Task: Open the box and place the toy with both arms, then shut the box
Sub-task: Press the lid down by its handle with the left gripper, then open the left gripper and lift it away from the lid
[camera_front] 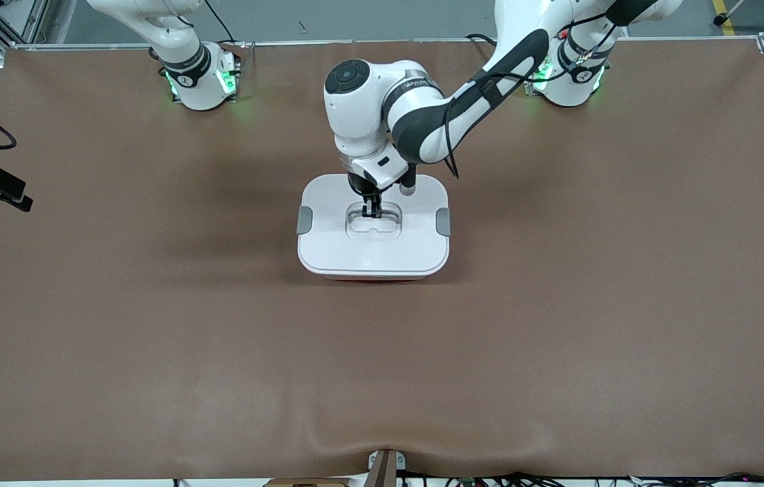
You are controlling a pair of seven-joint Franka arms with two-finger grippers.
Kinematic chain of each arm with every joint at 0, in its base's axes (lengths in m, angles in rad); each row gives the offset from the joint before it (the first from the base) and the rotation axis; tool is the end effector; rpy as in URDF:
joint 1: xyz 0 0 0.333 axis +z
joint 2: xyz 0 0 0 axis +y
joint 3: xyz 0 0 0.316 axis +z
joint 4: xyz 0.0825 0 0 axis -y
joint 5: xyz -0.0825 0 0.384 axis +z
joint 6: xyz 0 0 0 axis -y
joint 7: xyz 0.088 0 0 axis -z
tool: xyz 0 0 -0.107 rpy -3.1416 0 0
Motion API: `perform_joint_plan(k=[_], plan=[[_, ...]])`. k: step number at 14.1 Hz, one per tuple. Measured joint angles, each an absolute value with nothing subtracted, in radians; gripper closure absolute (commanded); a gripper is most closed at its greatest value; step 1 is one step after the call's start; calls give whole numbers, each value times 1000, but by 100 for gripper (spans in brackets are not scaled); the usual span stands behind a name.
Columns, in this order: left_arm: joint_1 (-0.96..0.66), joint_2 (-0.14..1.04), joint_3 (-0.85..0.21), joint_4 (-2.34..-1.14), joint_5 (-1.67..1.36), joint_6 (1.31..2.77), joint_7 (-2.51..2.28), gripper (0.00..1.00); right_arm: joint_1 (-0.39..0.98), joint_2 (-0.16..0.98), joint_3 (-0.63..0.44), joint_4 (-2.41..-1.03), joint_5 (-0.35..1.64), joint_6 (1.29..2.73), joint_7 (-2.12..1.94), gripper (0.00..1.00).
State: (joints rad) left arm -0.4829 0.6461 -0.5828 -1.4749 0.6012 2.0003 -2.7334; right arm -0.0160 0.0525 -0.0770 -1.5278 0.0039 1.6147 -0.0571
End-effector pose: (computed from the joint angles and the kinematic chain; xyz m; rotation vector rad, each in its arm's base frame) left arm 0.4345 -0.5594 0.3443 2.2348 2.0931 0.2999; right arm 0.5730 -0.0518 0.6193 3.1379 -0.0562 0.0541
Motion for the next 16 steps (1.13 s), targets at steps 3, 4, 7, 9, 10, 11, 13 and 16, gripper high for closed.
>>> perform_joint_plan(k=[3, 4, 7, 9, 10, 11, 13, 16], plan=[[-474, 646, -579, -1483, 601, 1998, -2717, 0, -16, 53, -77, -1528, 3, 1614, -57, 0], [-473, 643, -579, -1481, 601, 1998, -2707, 0, -16, 53, -77, -1528, 3, 1614, -57, 0], [-472, 601, -585, -1464, 578, 1965, -2660, 0, -16, 53, -77, -1528, 3, 1614, -57, 0], [-456, 541, -586, -1444, 503, 1919, -2555, 0, -16, 53, -77, -1528, 3, 1613, -57, 0], [-438, 504, -586, -1440, 461, 1895, -2484, 0, -16, 53, -77, -1528, 3, 1613, -57, 0], [-414, 467, -586, -1439, 424, 1867, -2408, 0, -16, 53, -77, -1528, 3, 1612, -57, 0], [-352, 411, -585, -1439, 387, 1822, -2239, 0, -16, 53, -77, -1528, 3, 1608, -57, 0], [-218, 378, -582, -1435, 313, 1815, -1977, 0, -16, 53, -78, -1528, 3, 1606, -57, 0]])
